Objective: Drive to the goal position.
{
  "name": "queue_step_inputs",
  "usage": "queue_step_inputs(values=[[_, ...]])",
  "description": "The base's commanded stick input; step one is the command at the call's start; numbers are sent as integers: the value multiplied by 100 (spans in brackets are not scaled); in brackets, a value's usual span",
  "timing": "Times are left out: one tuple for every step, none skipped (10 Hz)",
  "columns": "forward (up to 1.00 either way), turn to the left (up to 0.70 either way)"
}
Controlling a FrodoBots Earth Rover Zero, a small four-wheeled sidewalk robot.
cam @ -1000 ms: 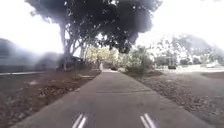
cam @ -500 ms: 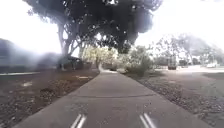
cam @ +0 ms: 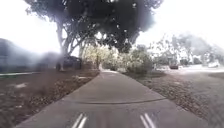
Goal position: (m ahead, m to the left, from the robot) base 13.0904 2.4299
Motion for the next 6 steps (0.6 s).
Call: queue_step_inputs(values=[[70,0],[70,0],[70,0],[70,0],[70,0],[70,0]])
